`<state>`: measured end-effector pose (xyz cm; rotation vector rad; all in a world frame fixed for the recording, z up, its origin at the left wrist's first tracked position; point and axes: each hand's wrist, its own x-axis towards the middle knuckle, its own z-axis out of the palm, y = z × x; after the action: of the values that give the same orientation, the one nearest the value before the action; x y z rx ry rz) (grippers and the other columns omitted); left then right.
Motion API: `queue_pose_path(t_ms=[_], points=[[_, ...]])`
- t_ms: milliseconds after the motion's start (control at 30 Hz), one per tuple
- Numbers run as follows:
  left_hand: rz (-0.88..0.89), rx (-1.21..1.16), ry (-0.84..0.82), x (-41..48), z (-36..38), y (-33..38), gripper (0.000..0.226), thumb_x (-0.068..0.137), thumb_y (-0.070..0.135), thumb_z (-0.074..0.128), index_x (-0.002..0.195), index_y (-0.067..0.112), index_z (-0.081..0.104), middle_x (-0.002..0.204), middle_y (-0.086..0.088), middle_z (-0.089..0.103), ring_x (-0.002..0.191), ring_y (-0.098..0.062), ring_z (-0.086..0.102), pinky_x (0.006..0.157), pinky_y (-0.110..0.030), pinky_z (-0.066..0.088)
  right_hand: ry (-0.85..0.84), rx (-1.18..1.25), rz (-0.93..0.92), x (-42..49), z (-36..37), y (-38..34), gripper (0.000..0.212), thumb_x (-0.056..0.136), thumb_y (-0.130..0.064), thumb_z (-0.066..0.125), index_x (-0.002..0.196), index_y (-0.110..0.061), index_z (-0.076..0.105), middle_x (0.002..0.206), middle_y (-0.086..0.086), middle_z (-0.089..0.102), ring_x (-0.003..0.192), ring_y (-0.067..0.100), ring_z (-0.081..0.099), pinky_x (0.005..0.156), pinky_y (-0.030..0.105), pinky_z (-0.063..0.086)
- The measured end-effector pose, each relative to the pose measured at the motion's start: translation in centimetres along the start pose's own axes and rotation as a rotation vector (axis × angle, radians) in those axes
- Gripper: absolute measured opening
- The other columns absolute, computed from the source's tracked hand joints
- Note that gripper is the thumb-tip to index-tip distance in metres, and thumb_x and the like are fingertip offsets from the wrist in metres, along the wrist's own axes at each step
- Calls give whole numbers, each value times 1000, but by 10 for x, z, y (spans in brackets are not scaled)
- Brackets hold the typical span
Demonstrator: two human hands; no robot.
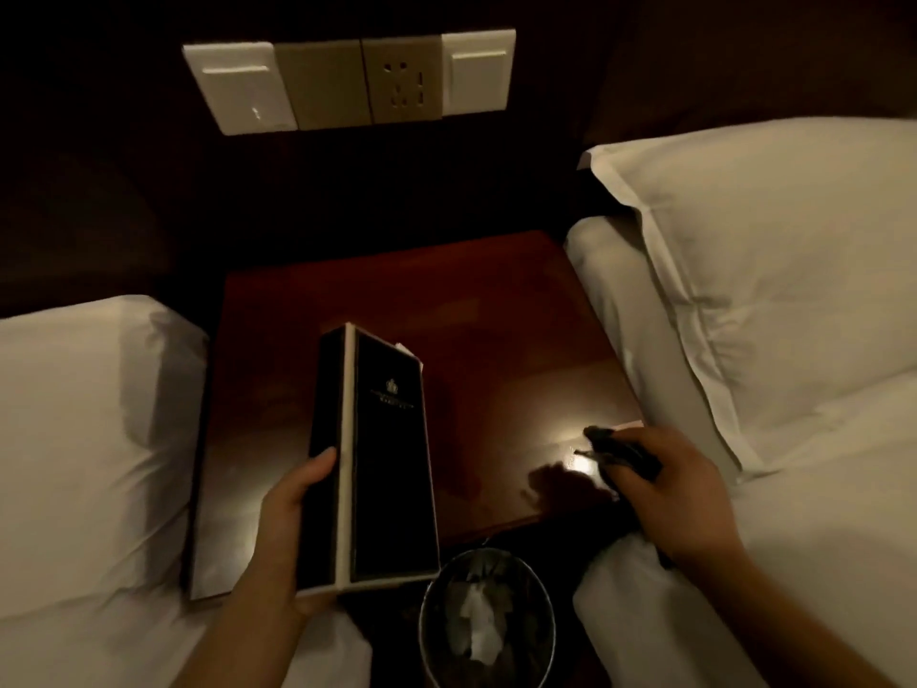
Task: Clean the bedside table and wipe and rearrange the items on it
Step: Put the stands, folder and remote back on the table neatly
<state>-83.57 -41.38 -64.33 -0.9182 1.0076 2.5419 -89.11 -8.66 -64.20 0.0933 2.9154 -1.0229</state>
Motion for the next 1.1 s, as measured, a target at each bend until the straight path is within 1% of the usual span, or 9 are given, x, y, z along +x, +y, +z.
queue_pose_path(t_ms=[133, 333, 400, 500, 667, 733, 833, 967, 1100], points=[[-67, 107, -32, 35, 12, 11, 35, 71, 38, 63, 78, 8, 81, 76, -11, 75, 65, -28, 73, 56, -36, 59, 56, -214, 50, 27, 15, 26, 29, 80, -22, 76, 109, -21, 70, 106, 1, 59, 95, 28, 62, 77, 37, 52], [-108, 273, -29, 66, 14, 22, 34, 69, 33, 59, 86, 11, 78, 80, -10, 72, 68, -27, 72, 62, -37, 57, 83, -429, 52, 48, 40, 44, 41, 79, -33, 75, 117, -24, 65, 120, 7, 56, 104, 34, 50, 88, 45, 49], [-42, 306, -53, 69, 16, 29, 37, 72, 33, 60, 102, 17, 74, 86, -8, 73, 71, -25, 72, 59, -37, 57, 66, -477, 43, 49, 44, 48, 44, 79, -35, 74, 120, -24, 64, 123, 9, 55, 105, 36, 49, 90, 46, 48], [97, 393, -83, 69, 19, 42, 49, 79, 39, 62, 127, 37, 63, 113, -1, 71, 98, -26, 70, 72, -41, 58, 95, -477, -5, 47, 44, 55, 49, 76, -36, 77, 121, -22, 64, 124, 10, 54, 102, 38, 49, 87, 47, 49], [214, 644, 53, 66, 21, 48, 68, 62, 37, 78, 126, 44, 57, 106, 9, 74, 91, -13, 74, 65, -28, 58, 118, -439, -49, 43, 41, 58, 63, 73, -58, 66, 129, -31, 59, 131, 6, 51, 110, 37, 48, 93, 47, 44], [279, 759, 177, 68, 17, 42, 68, 68, 31, 81, 127, 46, 50, 108, 8, 70, 89, -12, 72, 66, -26, 53, 137, -422, -59, 41, 41, 55, 67, 72, -64, 57, 130, -31, 59, 133, 7, 49, 115, 37, 46, 95, 48, 43], [336, 901, 305, 70, 8, 32, 70, 84, 21, 74, 142, 39, 40, 128, 4, 59, 102, -14, 62, 78, -33, 49, 126, -408, -83, 39, 43, 53, 69, 73, -66, 53, 131, -28, 59, 135, 9, 49, 117, 38, 46, 95, 49, 44], [378, 1242, 378, 68, 1, 21, 70, 87, 29, 68, 147, 39, 35, 141, -2, 48, 122, -26, 54, 100, -50, 46, 112, -411, -92, 40, 46, 53, 63, 80, -63, 48, 130, -27, 60, 138, 7, 49, 120, 36, 42, 95, 49, 45], [399, 1300, 408, 68, 5, 12, 72, 88, 31, 66, 151, 36, 30, 147, -5, 35, 125, -28, 49, 93, -37, 43, 96, -425, -85, 41, 48, 55, 60, 84, -60, 45, 131, -25, 59, 140, 8, 49, 121, 36, 40, 96, 50, 45]])
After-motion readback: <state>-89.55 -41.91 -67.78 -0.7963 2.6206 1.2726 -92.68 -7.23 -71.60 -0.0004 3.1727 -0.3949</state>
